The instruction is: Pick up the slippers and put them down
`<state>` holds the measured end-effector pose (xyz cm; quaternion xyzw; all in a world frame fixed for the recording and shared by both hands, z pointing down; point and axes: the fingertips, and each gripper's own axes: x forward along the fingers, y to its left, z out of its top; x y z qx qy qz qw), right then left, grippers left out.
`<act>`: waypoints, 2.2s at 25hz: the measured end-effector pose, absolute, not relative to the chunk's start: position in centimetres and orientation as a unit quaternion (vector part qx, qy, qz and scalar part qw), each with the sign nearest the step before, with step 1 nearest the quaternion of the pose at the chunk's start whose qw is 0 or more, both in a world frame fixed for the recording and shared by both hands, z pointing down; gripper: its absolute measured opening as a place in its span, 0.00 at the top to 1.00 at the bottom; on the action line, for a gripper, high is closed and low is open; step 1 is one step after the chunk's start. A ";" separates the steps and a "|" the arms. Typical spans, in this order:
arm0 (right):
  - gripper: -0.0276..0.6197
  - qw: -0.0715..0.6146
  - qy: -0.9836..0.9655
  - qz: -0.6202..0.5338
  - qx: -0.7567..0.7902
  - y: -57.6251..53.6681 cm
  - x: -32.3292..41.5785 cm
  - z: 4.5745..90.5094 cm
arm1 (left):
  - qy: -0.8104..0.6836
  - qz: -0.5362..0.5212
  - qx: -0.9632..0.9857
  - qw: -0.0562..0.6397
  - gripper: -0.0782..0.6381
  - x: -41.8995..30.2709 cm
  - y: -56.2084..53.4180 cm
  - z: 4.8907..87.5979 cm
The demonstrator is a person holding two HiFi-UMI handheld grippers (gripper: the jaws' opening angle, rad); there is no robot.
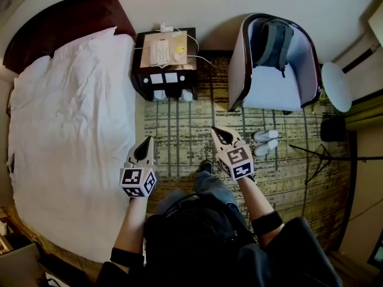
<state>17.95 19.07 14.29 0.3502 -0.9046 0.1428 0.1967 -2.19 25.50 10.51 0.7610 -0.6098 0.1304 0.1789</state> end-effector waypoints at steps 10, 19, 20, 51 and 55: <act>0.95 0.183 -0.901 0.155 0.362 15.5 20.0 14.5 | -0.608 0.138 0.766 0.157 0.89 -0.7 20.8 9.1; 0.95 0.179 -0.901 0.149 0.367 12.9 16.8 14.0 | -0.599 0.144 0.771 0.164 0.89 -3.6 19.2 9.3; 0.95 0.179 -0.899 0.151 0.370 12.6 16.4 14.3 | -0.595 0.145 0.773 0.163 0.89 -4.0 18.8 9.3; 0.95 0.195 -0.852 0.212 0.438 3.9 -0.9 21.4 | -0.482 0.184 0.844 0.146 0.89 -17.9 6.2 15.9; 0.92 0.188 -0.857 0.230 0.421 3.6 -0.6 25.4 | -0.490 0.190 0.836 0.159 0.89 -16.9 6.1 19.0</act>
